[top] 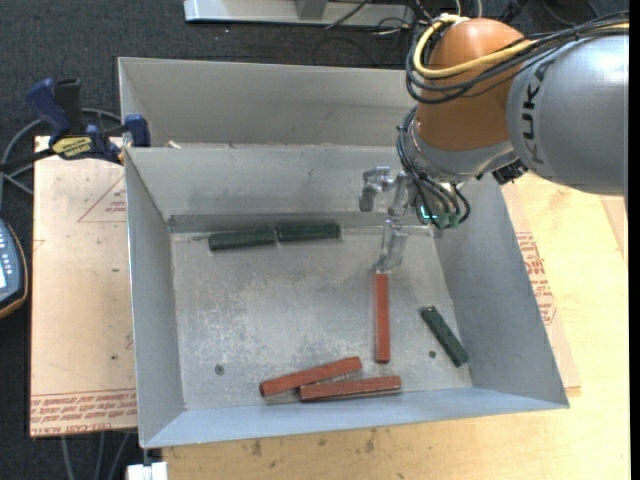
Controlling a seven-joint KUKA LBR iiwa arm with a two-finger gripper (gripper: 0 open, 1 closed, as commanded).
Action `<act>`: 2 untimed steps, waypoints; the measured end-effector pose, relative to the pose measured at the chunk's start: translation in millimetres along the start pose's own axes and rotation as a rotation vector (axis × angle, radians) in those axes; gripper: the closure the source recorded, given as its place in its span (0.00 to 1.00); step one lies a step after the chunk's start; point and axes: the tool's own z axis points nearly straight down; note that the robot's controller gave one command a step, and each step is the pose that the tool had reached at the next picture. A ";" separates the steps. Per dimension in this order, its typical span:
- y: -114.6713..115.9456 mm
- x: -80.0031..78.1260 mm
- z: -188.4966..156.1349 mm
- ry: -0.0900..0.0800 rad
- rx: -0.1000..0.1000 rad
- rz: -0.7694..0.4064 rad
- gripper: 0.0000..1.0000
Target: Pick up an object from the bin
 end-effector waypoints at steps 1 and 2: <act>-31.2 48.7 122.6 -0.003 0.001 -0.543 0.00; -32.6 31.1 89.0 -0.013 0.003 -0.582 0.00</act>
Offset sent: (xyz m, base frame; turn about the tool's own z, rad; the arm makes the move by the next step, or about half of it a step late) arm -0.0487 -0.0312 -0.1207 -0.5460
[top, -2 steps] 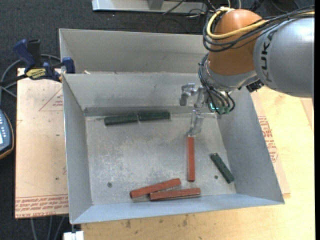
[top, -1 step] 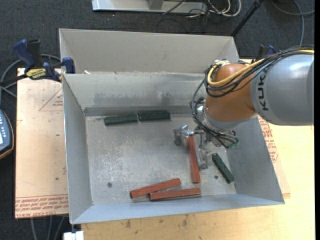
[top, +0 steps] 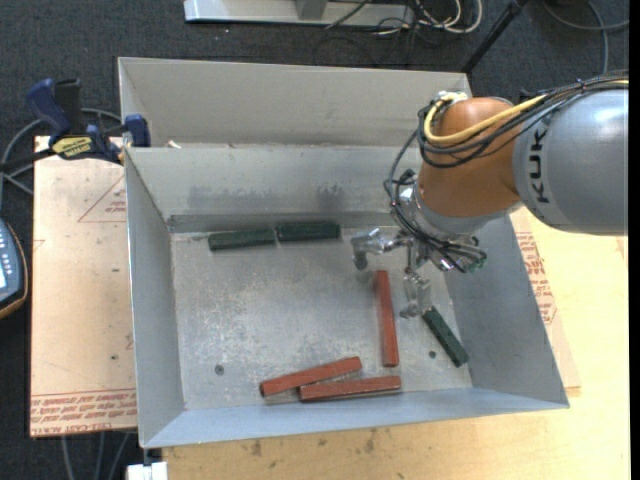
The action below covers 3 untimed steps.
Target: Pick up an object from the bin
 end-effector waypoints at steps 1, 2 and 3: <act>8.4 3.9 -2.2 0.003 -0.004 -0.396 0.00; -4.4 4.2 32.0 0.003 -0.005 -0.706 0.00; -4.0 3.2 31.6 0.002 -0.005 -0.702 0.00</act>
Offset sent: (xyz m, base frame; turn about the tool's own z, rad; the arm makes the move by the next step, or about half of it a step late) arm -0.0085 0.0039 0.0025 -0.3985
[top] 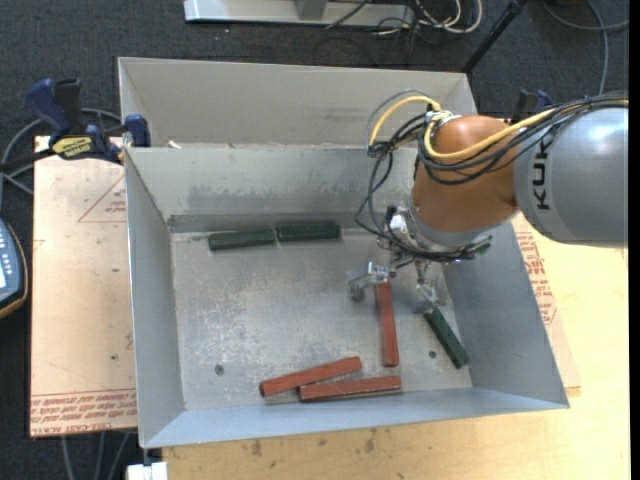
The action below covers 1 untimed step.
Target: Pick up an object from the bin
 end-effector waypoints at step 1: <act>-0.2 -0.3 -0.2 -0.001 0.001 0.000 1.00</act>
Offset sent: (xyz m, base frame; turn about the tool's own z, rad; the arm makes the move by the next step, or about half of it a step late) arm 0.0000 0.0000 0.0000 0.0000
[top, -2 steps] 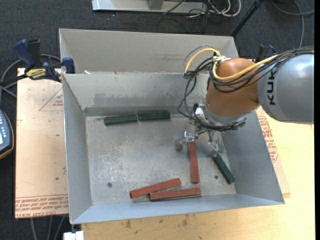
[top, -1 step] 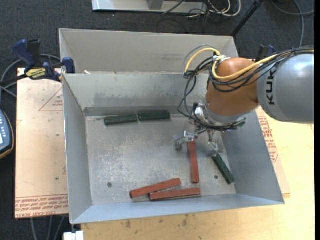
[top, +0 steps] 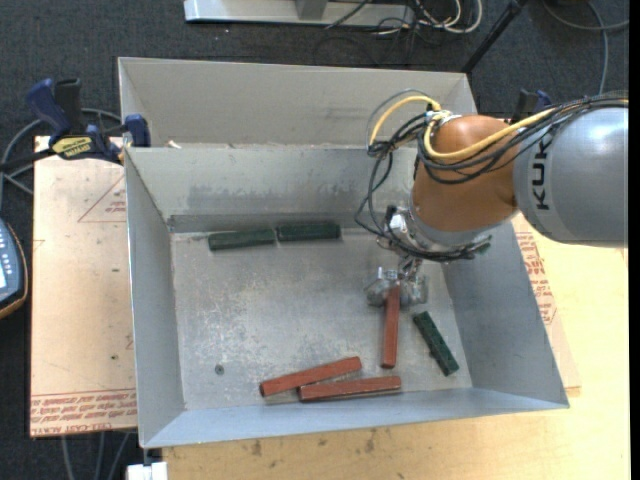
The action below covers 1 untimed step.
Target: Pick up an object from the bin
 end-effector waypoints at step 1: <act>-0.5 -1.7 -24.7 0.000 0.002 0.003 1.00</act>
Offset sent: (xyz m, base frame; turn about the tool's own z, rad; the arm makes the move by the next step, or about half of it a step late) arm -0.0002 0.0001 0.0234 0.0000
